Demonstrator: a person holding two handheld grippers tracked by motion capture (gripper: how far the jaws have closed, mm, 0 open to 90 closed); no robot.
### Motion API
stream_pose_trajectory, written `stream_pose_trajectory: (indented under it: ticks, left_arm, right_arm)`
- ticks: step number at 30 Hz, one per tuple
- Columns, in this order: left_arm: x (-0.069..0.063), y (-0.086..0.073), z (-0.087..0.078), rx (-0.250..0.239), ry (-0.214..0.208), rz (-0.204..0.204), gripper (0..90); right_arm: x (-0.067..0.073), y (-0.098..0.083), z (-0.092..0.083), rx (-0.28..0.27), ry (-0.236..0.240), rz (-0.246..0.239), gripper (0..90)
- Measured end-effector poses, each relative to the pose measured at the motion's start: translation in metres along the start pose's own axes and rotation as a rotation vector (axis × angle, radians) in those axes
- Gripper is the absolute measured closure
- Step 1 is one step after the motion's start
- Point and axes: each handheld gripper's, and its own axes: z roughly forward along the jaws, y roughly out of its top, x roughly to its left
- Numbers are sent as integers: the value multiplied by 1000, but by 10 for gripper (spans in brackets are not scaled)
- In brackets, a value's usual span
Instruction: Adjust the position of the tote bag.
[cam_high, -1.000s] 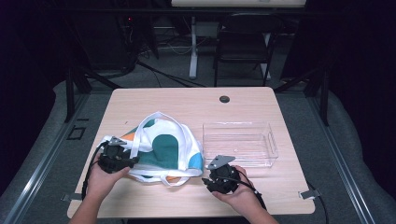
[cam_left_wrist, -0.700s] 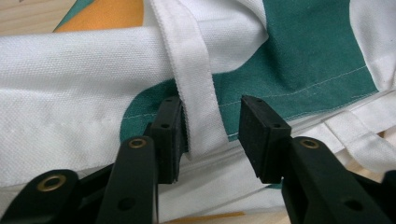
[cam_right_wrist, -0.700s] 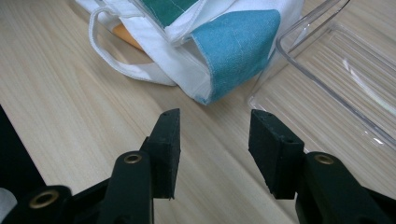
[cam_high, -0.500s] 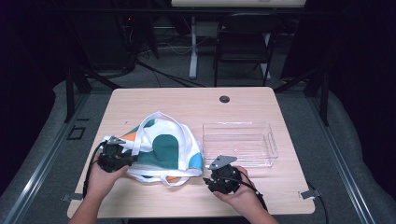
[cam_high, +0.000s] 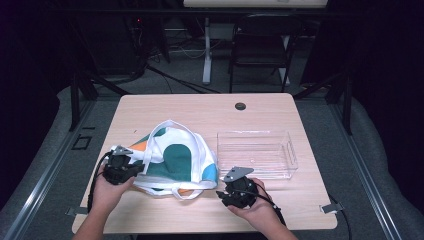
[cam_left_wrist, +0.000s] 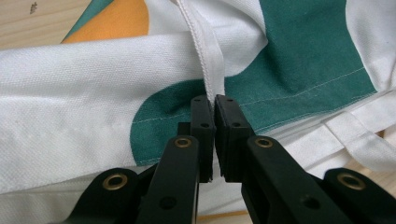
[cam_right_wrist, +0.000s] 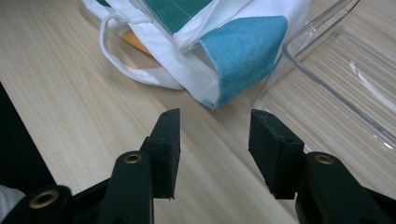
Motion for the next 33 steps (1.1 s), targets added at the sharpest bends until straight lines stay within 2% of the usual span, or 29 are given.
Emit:
stream_pose_trajectory:
  ticks: [5,10,13,15,16,17,18,19,20,21,24,27,33]
  left_arm:
    - [0,0,-4,-22,4,6,877]
    - [0,2,-9,-39,-3,-2,880]
    - [-1,4,-13,-42,2,-6,881]
    - [-1,6,-15,-48,12,-3,882]
    - [-1,7,-17,-44,14,-3,882]
    - [0,8,-18,-49,15,-6,882]
    - [0,10,-20,-51,15,-7,882]
    - [0,11,-22,-52,16,-8,882]
    - [0,13,-23,-54,15,-9,882]
    - [0,14,-25,-51,19,-6,882]
    - [0,18,-28,-52,28,3,883]
    - [0,22,-30,-58,36,5,883]
    - [1,30,-36,-65,37,-6,883]
  right_arm:
    - [1,1,0,-3,6,1,538]
    - [0,5,-3,-37,102,74,538]
    - [-1,9,-8,-35,128,77,538]
    - [-2,10,-8,-57,113,88,540]
    - [-4,12,-11,-35,126,85,543]
    - [-4,14,-12,-43,128,85,547]
    - [-5,15,-12,-57,124,80,548]
    - [-2,15,-5,-187,100,101,555]
    - [-1,17,-4,-224,89,102,556]
    - [-5,22,-16,-76,87,62,558]
    - [-4,28,-16,-85,70,42,590]
    - [-4,32,-11,-75,78,16,626]
    - [0,43,-5,-44,79,-74,684]
